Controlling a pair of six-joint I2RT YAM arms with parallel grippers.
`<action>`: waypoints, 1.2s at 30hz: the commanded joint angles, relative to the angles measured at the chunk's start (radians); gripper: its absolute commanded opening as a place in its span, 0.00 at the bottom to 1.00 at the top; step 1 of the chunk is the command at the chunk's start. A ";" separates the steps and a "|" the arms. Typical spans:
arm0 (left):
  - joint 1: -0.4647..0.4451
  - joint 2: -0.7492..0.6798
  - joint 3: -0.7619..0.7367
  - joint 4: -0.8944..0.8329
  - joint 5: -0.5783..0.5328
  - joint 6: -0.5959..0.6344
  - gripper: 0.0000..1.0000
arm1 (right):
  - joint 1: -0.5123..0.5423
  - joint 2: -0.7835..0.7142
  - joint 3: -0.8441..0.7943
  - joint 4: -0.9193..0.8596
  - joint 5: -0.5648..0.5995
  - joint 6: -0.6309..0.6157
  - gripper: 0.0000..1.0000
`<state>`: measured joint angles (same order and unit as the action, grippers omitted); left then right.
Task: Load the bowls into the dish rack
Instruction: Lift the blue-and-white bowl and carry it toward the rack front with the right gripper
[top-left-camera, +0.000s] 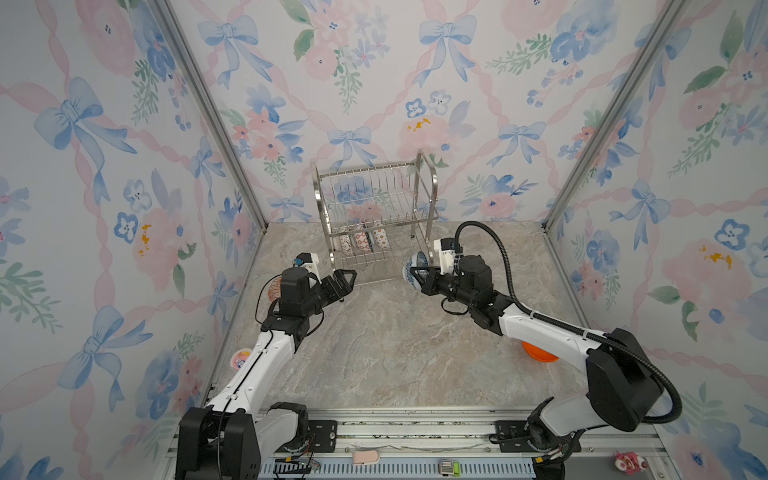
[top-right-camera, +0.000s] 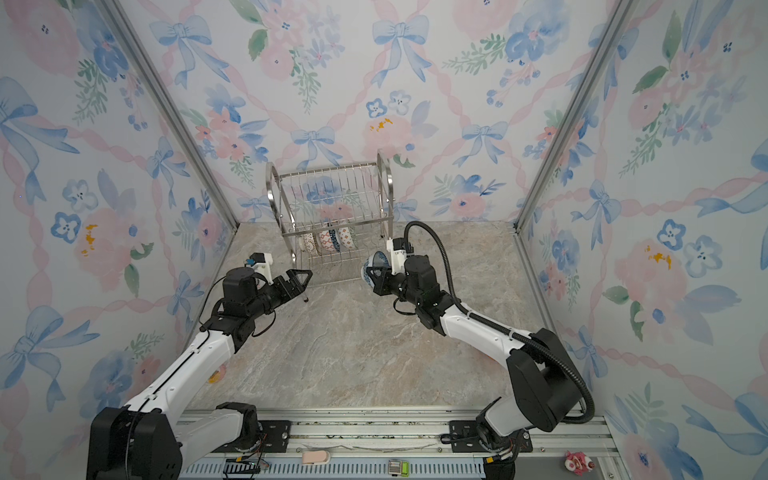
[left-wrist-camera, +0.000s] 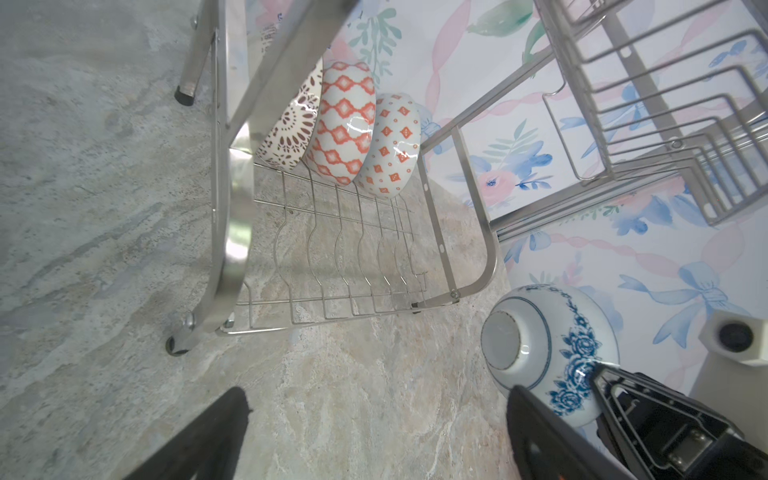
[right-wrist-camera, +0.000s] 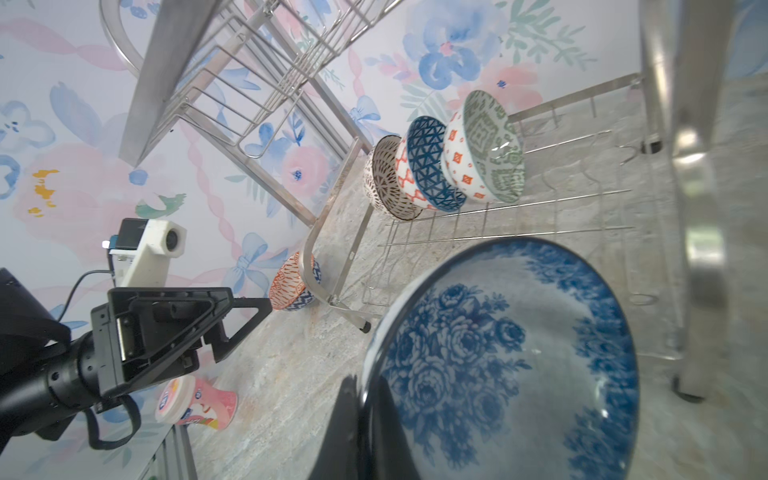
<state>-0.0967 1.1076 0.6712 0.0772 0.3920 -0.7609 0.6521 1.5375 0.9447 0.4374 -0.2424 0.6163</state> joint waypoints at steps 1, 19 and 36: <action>0.025 -0.004 -0.007 -0.002 0.081 -0.020 0.98 | 0.033 0.072 0.075 0.187 -0.037 0.060 0.00; 0.094 0.035 -0.001 -0.004 0.126 -0.008 0.98 | 0.069 0.450 0.265 0.591 -0.180 0.264 0.00; 0.094 0.058 -0.002 -0.001 0.119 0.003 0.98 | 0.087 0.697 0.500 0.679 -0.196 0.336 0.00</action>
<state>-0.0067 1.1622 0.6712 0.0772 0.4992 -0.7712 0.7345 2.2097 1.3884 1.0073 -0.4347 0.9260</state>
